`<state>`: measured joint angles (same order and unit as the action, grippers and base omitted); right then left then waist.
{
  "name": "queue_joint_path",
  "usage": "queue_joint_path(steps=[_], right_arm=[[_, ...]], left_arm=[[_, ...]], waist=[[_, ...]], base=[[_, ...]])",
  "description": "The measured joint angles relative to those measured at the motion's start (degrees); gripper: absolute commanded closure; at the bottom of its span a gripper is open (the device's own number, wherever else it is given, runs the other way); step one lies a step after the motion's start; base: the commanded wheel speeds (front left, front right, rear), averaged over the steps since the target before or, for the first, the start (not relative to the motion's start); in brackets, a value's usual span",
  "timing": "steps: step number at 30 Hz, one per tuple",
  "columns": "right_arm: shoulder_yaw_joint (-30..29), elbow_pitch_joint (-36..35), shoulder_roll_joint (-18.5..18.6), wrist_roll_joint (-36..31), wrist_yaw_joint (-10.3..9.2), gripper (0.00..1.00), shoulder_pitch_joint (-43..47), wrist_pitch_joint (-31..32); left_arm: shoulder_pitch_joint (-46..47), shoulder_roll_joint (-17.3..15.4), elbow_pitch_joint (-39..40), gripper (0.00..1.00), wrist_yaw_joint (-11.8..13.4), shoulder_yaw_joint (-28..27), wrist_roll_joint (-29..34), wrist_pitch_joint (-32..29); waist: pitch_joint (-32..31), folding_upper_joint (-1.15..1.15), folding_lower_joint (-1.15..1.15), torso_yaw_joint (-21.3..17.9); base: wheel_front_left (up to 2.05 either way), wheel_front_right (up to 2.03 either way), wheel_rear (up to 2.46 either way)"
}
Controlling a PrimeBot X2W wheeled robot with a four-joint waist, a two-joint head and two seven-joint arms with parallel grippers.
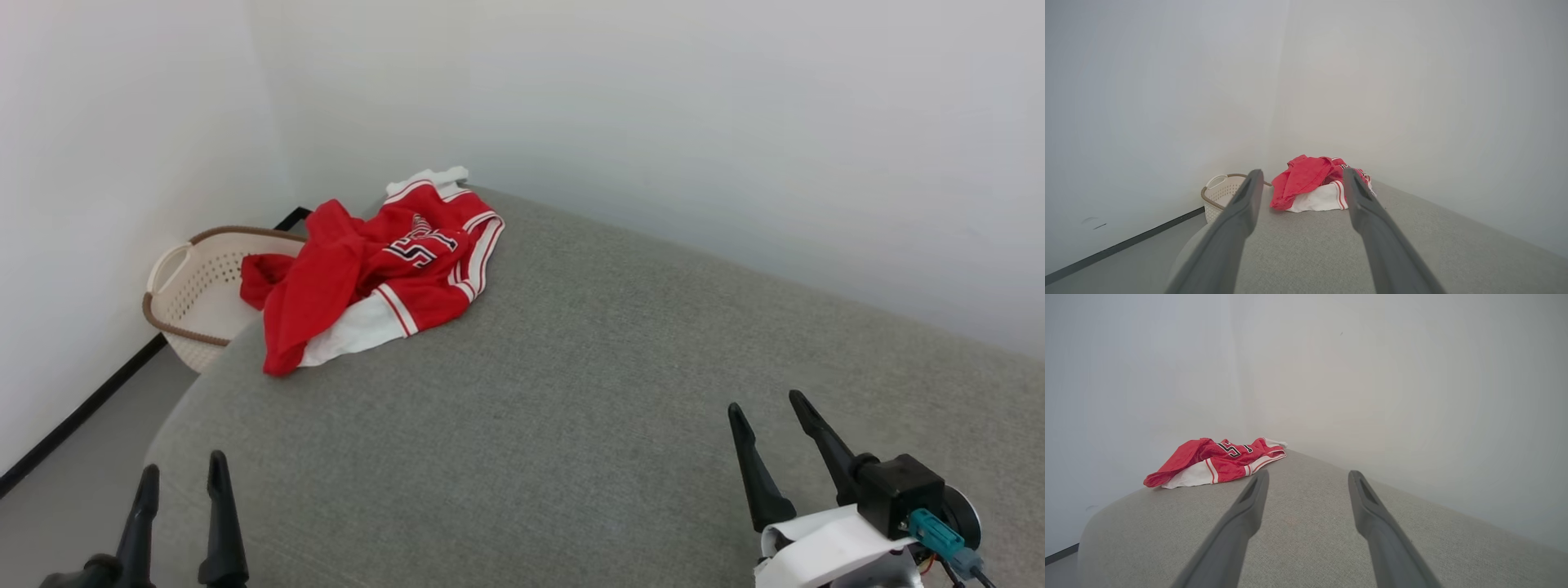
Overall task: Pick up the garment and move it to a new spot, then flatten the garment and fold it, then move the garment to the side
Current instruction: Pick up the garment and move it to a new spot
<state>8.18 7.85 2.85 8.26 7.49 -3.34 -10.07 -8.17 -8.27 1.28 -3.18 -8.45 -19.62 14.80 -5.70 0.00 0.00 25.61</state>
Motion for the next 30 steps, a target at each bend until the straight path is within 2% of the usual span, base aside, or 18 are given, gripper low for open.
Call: queue_joint_path(steps=[9, 18, 25, 30], right_arm=[[0.8, 1.3, 0.0, -0.3, 0.0, 0.0, -1.0, -0.1], [0.3, -0.3, 0.4, -1.8, 0.0, 0.0, -2.3, 2.1], [-0.2, -4.1, 3.1, -2.5, 0.0, 0.0, -4.4, 4.9], [-0.7, -7.5, 5.5, -3.0, 0.0, 0.0, -4.9, 7.2]], left_arm=[[0.3, -0.1, 0.4, 0.0, 0.2, 0.4, -0.7, -1.1], [6.8, -1.1, 0.7, 0.0, -0.4, 0.8, -4.4, -5.9], [16.7, -3.0, -1.5, 0.0, -1.7, 1.7, -9.0, -11.9], [27.0, -5.8, -5.7, 0.0, -2.6, 2.8, -12.3, -17.4]], waist=[[1.2, 0.0, 0.0, 1.0], [3.0, 0.0, 0.0, 2.0], [6.8, 0.0, 0.0, 2.7], [10.3, 0.0, 0.0, 3.3]], base=[[0.0, 0.0, 0.0], [0.0, 0.0, 0.0], [0.0, 0.0, 0.0], [0.0, 0.0, 0.0]])
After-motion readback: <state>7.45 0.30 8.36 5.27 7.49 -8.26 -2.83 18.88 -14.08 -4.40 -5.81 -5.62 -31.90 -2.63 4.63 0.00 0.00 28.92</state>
